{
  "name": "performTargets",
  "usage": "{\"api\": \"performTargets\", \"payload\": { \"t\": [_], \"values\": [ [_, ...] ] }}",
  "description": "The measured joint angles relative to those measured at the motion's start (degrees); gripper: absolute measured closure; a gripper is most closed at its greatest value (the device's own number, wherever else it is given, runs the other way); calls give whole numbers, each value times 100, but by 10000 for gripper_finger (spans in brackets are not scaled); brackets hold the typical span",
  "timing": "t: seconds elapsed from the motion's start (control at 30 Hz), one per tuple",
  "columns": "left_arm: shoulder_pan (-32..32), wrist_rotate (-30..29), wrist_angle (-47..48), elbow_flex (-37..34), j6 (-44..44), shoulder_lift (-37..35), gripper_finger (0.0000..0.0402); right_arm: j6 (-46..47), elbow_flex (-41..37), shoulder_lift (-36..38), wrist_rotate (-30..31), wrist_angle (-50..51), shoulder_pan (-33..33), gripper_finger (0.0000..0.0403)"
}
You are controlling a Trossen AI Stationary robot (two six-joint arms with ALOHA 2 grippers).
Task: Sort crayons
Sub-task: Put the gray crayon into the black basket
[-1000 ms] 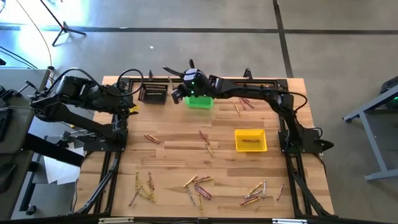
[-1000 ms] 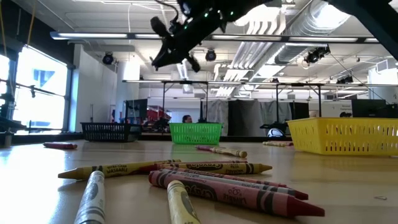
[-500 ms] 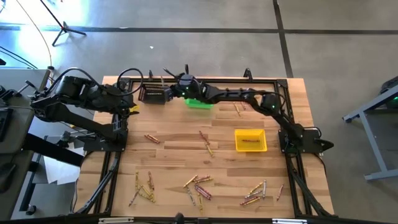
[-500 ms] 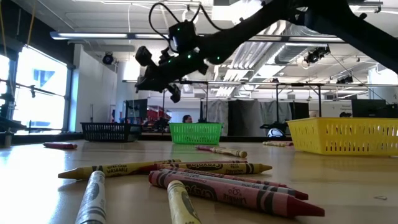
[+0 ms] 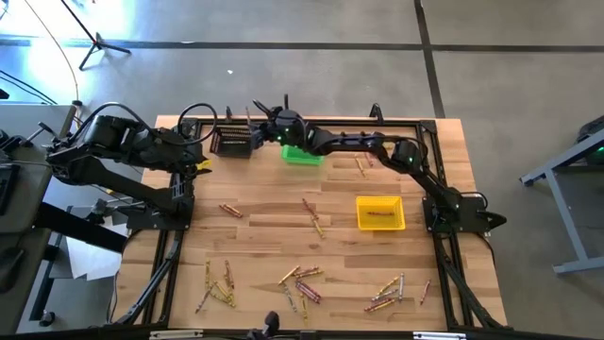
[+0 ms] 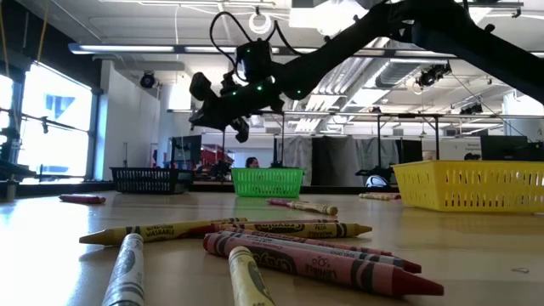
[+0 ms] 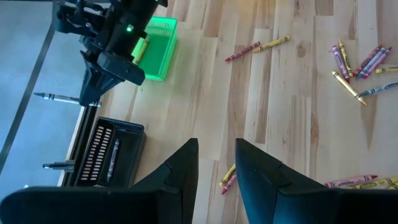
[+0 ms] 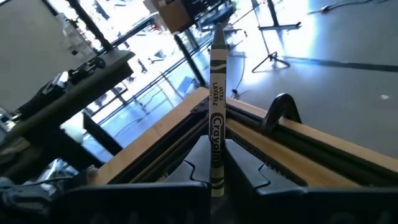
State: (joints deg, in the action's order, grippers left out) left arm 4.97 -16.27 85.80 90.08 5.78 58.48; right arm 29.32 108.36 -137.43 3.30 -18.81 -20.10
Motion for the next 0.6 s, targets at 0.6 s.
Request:
{"api": "performTargets", "payload": {
  "t": [0.6],
  "values": [
    [-2, 1, -554, 0, -452, 2, 310, -487, 1609, -581, -243, 730, 90, 391]
  ]
}}
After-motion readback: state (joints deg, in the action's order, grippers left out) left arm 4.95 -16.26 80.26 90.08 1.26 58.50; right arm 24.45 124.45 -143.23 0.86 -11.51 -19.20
